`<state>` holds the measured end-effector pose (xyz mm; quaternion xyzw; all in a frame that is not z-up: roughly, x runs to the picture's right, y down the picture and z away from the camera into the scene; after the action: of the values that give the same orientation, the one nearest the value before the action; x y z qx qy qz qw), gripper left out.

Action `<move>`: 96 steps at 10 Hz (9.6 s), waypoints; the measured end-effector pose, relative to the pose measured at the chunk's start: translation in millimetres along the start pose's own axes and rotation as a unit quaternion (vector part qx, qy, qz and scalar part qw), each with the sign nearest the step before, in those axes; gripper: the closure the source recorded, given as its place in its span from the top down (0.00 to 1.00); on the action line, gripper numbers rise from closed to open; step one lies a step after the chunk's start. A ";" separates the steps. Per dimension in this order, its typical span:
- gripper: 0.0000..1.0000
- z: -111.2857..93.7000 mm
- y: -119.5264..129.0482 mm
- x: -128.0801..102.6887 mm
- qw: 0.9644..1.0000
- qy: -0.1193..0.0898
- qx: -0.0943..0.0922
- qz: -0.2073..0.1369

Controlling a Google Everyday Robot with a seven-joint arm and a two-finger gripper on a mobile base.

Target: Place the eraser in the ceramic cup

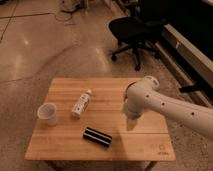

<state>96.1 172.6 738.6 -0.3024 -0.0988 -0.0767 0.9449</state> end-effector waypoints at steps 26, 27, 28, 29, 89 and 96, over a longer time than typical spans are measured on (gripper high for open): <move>0.65 96.9 27.9 -132.4 0.998 0.012 -0.023 0.051; 0.65 97.6 23.2 -133.6 0.998 0.015 -0.019 0.060; 0.65 95.8 15.8 -135.3 0.997 0.015 -0.013 0.073; 0.65 92.5 9.3 -134.8 0.996 0.014 -0.005 0.086; 0.00 -75.3 -99.1 -411.6 0.928 -0.323 0.064 -0.173; 0.00 -43.0 -137.2 -426.0 0.931 -0.328 0.059 -0.151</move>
<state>-338.6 73.2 681.3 -0.2358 -0.4522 -0.1089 0.8533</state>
